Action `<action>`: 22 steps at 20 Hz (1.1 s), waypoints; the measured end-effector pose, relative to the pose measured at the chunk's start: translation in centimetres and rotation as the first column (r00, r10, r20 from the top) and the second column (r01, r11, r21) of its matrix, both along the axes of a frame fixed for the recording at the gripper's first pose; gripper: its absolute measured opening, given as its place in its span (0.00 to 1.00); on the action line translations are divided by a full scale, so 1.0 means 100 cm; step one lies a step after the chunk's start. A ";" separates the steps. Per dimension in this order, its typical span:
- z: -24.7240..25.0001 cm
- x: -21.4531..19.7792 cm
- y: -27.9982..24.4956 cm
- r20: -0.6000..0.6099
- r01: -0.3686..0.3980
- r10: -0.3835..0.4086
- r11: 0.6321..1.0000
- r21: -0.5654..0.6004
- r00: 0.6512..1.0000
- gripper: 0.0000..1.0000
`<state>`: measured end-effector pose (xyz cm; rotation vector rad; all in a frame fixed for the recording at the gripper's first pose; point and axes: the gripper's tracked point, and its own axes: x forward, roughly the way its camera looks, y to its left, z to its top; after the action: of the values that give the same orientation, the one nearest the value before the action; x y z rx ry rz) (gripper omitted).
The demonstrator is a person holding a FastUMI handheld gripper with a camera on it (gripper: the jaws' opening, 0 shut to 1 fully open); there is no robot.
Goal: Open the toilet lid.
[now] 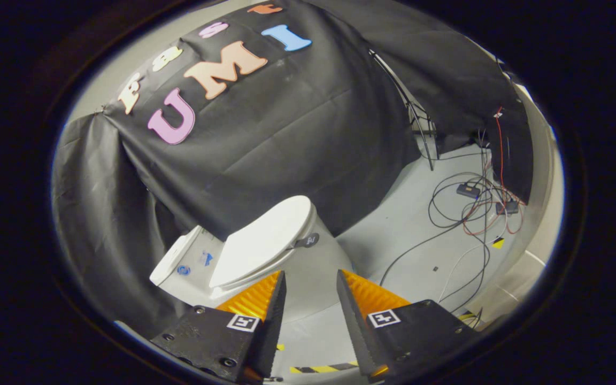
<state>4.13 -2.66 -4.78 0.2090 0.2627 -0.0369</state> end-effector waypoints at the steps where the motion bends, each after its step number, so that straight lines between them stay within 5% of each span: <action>1: -0.003 0.003 0.001 -0.018 -0.005 0.005 1.000 0.006 1.000 0.59; 8: -0.005 0.049 0.018 0.011 -0.104 0.104 0.989 0.107 0.995 0.59; 15: -0.007 0.112 0.024 0.132 -0.174 0.133 0.907 0.382 0.982 0.59; 22: -0.030 0.171 0.025 0.107 -0.114 0.066 0.833 0.541 0.992 0.59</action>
<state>21.19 -0.18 -7.76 0.7703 0.1925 0.1446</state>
